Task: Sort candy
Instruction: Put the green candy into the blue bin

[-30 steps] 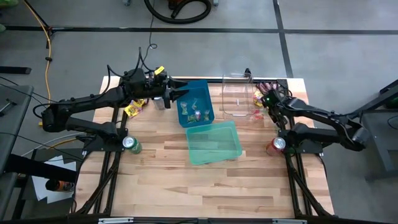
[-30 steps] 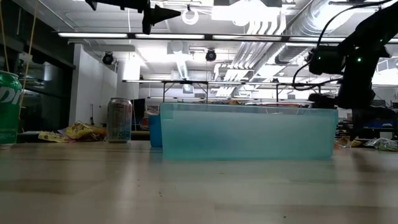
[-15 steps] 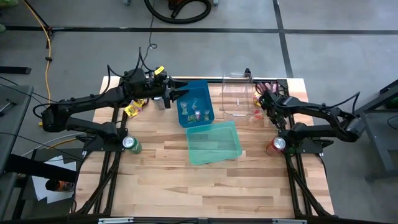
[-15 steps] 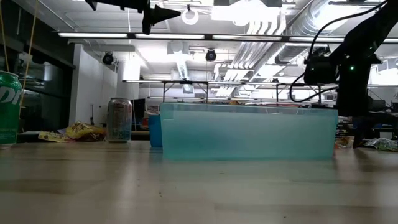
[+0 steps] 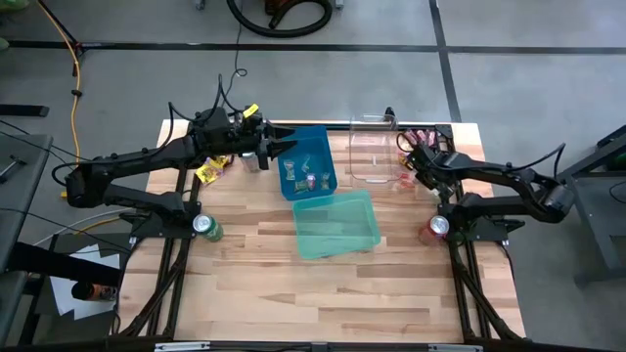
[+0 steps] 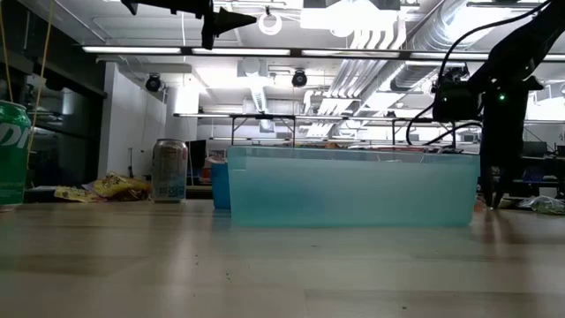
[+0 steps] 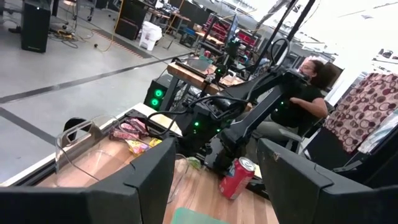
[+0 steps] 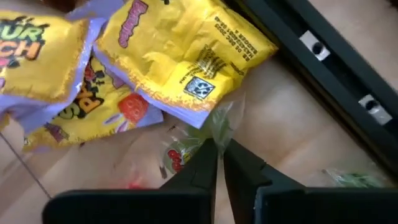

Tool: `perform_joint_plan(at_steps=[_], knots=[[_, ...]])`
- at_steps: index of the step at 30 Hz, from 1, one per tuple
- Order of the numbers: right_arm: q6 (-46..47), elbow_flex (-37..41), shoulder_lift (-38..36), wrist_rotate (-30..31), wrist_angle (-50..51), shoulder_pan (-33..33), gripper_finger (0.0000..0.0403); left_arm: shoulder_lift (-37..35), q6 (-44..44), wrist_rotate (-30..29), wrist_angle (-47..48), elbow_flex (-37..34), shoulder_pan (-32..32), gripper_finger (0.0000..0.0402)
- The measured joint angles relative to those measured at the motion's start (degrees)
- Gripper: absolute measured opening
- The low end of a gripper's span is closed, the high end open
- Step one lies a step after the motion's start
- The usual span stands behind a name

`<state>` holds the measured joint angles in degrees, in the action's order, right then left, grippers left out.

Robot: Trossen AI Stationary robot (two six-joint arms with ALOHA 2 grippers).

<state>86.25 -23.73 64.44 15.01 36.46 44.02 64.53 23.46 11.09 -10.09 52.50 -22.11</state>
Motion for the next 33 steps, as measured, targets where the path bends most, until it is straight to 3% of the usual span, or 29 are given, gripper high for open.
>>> perform_joint_plan(at_steps=[16, 24, 28, 33], knots=[[-10.51, -7.15, -12.85, 9.3, 3.11, -6.18, 0.0001, 0.0, -0.04, 0.02, -0.01, -0.01, 0.0, 0.0216], [-23.6, -15.38, -16.84, 16.5, 1.05, -9.11, 0.0, 0.0, -0.07, -2.57, -0.01, 0.0, 0.02, 0.0216], [-34.09, -19.01, -16.88, 15.84, -3.88, -10.81, 0.0, 0.0, -0.21, -3.3, 0.01, -0.01, 0.0, 0.0216], [-44.58, -19.65, -16.56, 8.73, -16.94, -14.17, 0.0, 0.0, 0.04, -3.3, 0.01, -0.01, 0.02, 0.0216]])
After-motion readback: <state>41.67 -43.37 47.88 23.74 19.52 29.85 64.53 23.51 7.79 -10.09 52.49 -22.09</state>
